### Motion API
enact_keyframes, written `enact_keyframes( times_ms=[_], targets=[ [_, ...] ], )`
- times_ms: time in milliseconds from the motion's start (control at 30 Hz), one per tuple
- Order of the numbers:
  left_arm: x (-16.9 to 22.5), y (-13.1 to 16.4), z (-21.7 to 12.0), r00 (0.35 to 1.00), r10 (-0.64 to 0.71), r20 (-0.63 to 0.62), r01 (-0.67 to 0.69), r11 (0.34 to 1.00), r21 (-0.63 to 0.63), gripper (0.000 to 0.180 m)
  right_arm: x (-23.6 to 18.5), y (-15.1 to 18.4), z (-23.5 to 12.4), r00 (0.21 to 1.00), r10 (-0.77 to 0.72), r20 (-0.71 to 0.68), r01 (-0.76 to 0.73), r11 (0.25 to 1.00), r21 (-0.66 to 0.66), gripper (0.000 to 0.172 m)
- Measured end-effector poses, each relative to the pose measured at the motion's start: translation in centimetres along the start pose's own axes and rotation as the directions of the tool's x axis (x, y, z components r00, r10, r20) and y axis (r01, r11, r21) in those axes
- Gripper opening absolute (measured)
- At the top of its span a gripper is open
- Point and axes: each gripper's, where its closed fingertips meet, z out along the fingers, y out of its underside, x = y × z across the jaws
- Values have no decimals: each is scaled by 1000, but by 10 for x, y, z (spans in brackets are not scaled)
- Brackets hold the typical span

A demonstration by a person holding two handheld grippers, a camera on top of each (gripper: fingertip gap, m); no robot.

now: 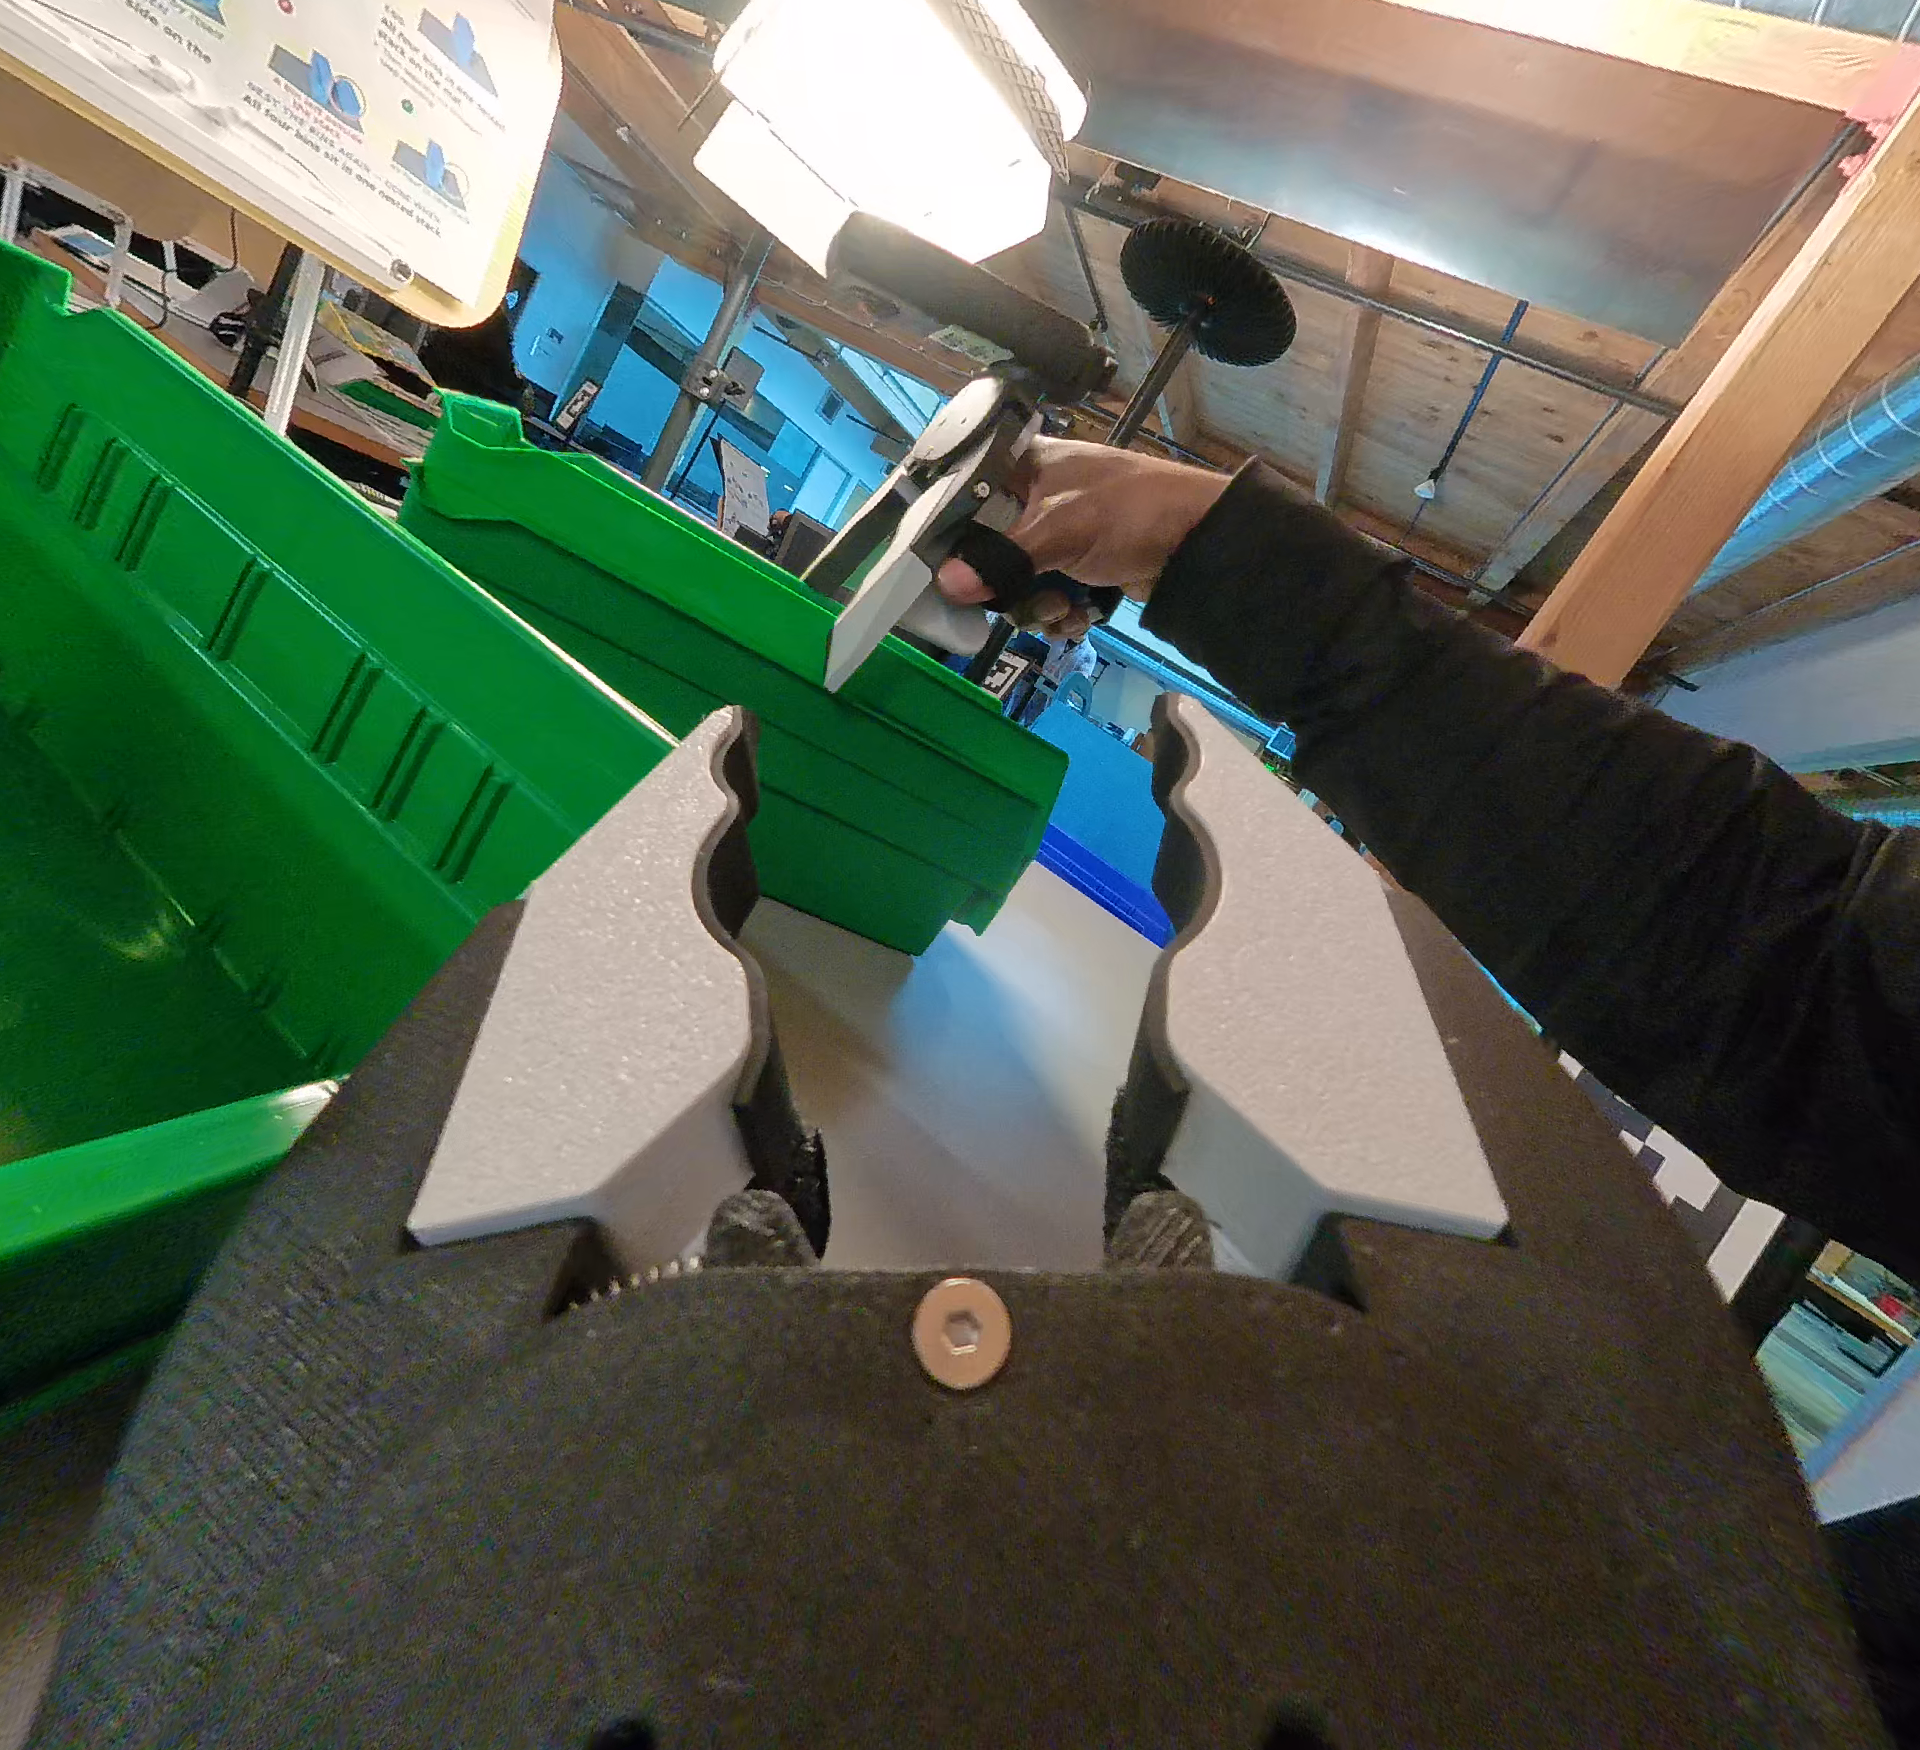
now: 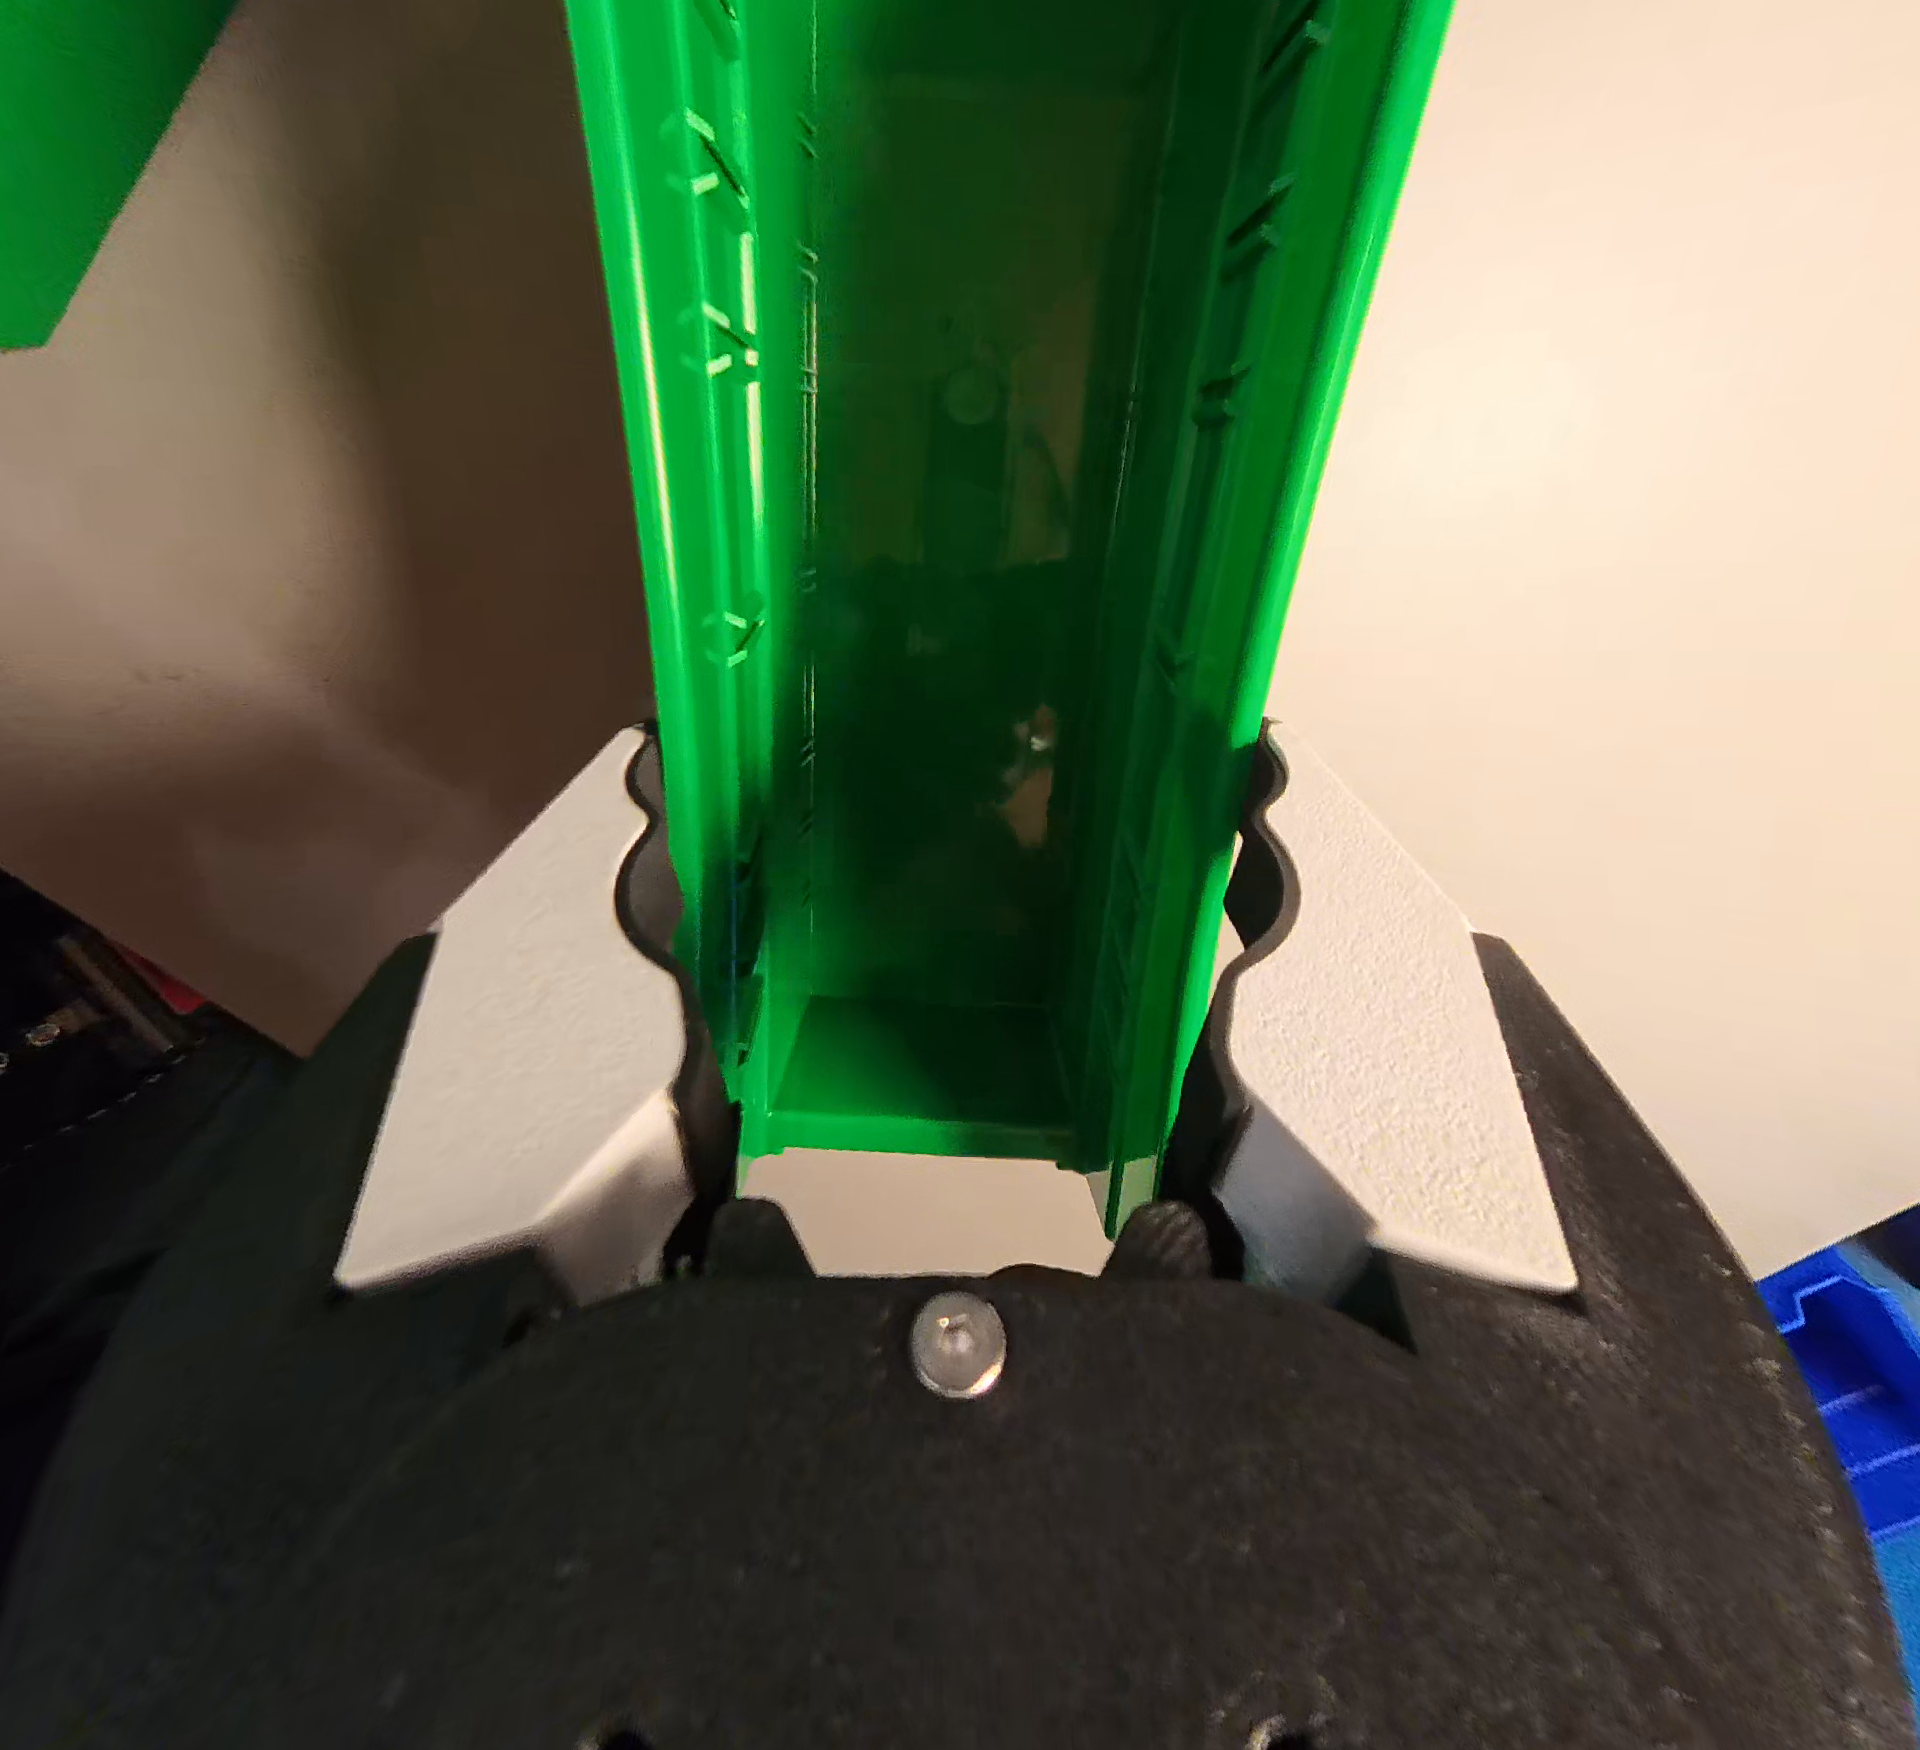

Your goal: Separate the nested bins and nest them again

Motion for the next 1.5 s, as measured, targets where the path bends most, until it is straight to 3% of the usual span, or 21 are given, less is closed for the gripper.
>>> enact_keyframes(
  times_ms=[233,367,500,567,600,700,800,1033,1200,1500],
  targets=[
    [0,0,0,1000,-4,-2,4,1000,-1,76,8,-2,-3,977,-122,-174,127,992,15,116],
    [0,0,0,1000,-3,-1,3,1000,-2,76,9,0,-5,970,-155,-185,161,987,19,118],
    [0,0,0,1000,-3,-1,3,1000,-3,76,18,-2,-13,955,-175,-238,189,981,40,108],
    [0,0,0,1000,-3,-1,3,1000,-4,76,13,-4,-17,961,-183,-206,202,977,72,87],
    [0,1,0,1000,-3,-1,3,1000,-5,76,10,-4,-18,967,-175,-184,193,977,85,85],
    [0,1,1,1000,-1,-1,1,1000,-6,76,20,-2,-23,958,-169,-232,191,979,74,98],
    [0,1,0,1000,-1,-2,1,1000,-4,76,22,-4,-23,972,-135,-192,157,982,105,118],
    [0,1,0,1000,-3,-3,3,1000,-4,76,25,-1,-11,995,-86,-51,91,991,98,129],
    [0,0,0,1000,-8,-4,8,1000,-4,76,26,0,-4,995,-95,-27,97,993,73,124],
    [0,0,0,1000,-16,-8,16,1000,-5,75,24,-3,-7,989,-139,-52,143,985,92,100]
  ],
)
